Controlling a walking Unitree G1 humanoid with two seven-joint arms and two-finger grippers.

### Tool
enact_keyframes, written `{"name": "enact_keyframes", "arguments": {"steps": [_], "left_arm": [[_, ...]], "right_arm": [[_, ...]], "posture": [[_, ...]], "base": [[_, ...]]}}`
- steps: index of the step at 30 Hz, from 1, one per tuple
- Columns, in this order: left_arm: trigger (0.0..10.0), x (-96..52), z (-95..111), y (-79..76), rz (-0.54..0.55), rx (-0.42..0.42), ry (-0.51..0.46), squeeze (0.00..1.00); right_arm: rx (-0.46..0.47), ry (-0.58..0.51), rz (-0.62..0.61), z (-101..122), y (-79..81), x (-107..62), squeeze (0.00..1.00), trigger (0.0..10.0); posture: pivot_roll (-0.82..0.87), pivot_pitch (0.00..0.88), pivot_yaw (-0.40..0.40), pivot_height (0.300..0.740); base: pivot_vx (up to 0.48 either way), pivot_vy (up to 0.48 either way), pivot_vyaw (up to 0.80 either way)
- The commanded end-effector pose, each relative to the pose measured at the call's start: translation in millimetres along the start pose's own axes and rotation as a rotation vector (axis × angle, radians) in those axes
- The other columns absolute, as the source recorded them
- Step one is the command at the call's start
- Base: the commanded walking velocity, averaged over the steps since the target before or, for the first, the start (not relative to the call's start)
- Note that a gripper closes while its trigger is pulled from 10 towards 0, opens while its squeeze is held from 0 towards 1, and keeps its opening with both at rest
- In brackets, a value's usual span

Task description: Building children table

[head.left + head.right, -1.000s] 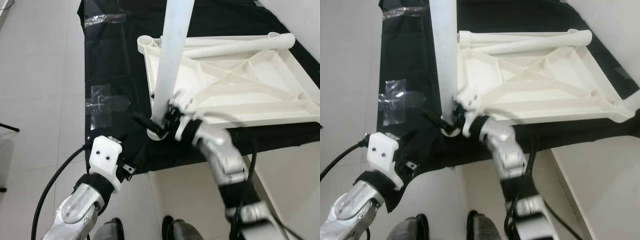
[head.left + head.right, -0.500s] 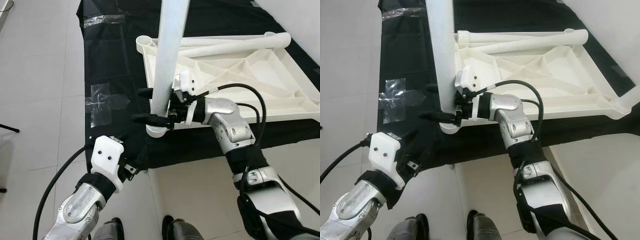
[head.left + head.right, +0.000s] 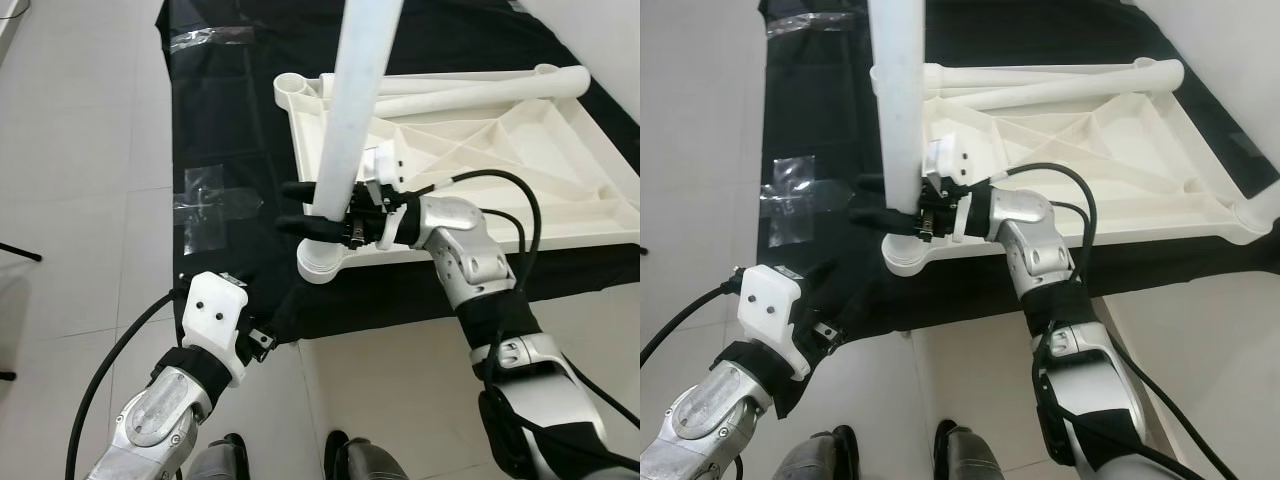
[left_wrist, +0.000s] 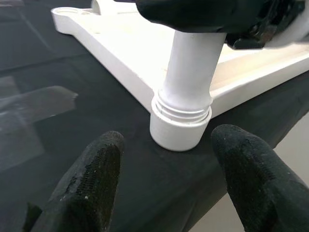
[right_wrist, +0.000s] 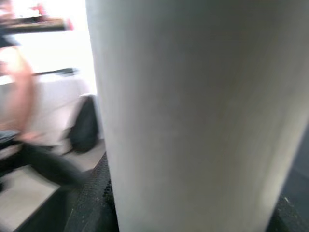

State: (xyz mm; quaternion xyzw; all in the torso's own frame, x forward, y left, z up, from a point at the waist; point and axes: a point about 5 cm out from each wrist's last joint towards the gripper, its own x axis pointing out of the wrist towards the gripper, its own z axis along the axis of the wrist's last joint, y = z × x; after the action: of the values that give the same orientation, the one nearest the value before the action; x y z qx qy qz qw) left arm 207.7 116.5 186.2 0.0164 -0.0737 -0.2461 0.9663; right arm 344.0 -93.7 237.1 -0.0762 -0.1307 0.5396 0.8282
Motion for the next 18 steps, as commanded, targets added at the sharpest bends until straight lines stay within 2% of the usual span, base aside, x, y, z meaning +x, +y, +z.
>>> {"name": "enact_keyframes", "arguments": {"steps": [1,2,3,4,6,10,17,18], "left_arm": [[10.0,-3.0,-1.7,0.3,-0.006,0.0,0.018,0.0],[10.0,-3.3,-1.5,0.8,-0.006,0.001,0.018,0.0],[10.0,-3.5,-1.4,1.0,-0.006,0.002,0.018,0.0],[10.0,-3.6,-1.4,1.1,-0.006,0.002,0.018,0.0],[10.0,-3.2,-1.4,1.9,-0.006,0.004,0.02,0.0],[10.0,-2.5,-1.5,1.8,-0.007,0.008,0.023,0.0],[10.0,-1.2,-1.3,2.9,-0.003,0.009,0.02,0.0],[10.0,-1.4,-1.5,3.2,0.0,0.011,0.019,0.0]], "right_arm": [[0.048,0.122,-0.307,-28.2,-5.7,-13.2,0.0,0.0],[0.038,0.157,-0.448,-35.1,-5.2,-14.4,0.0,0.0],[0.025,0.176,-0.528,-38.6,-5.0,-15.5,0.0,0.0],[0.018,0.185,-0.568,-40.2,-4.8,-16.2,0.0,0.0],[-0.028,0.233,-0.618,-49.0,15.5,-24.0,0.0,0.0],[-0.031,0.242,-0.651,-48.4,18.8,-25.9,0.0,0.0],[-0.056,0.255,-0.641,-45.5,23.5,-15.8,0.0,0.0],[-0.062,0.25,-0.614,-43.0,26.9,-8.6,0.0,3.0]], "posture": [[0.08,0.288,-0.083,0.74],[0.08,0.288,-0.083,0.74],[0.08,0.288,-0.083,0.74],[0.08,0.288,-0.083,0.74],[0.09,0.292,-0.074,0.74],[0.08,0.287,-0.072,0.74],[0.08,0.286,-0.084,0.74],[0.08,0.286,-0.086,0.74]], "base": [[0.0,0.0,0.0],[0.0,0.0,0.0],[0.0,0.0,0.0],[0.0,0.0,0.0],[0.0,0.0,0.0],[0.0,0.0,0.0],[0.0,0.0,0.0],[0.0,0.0,0.0]]}}
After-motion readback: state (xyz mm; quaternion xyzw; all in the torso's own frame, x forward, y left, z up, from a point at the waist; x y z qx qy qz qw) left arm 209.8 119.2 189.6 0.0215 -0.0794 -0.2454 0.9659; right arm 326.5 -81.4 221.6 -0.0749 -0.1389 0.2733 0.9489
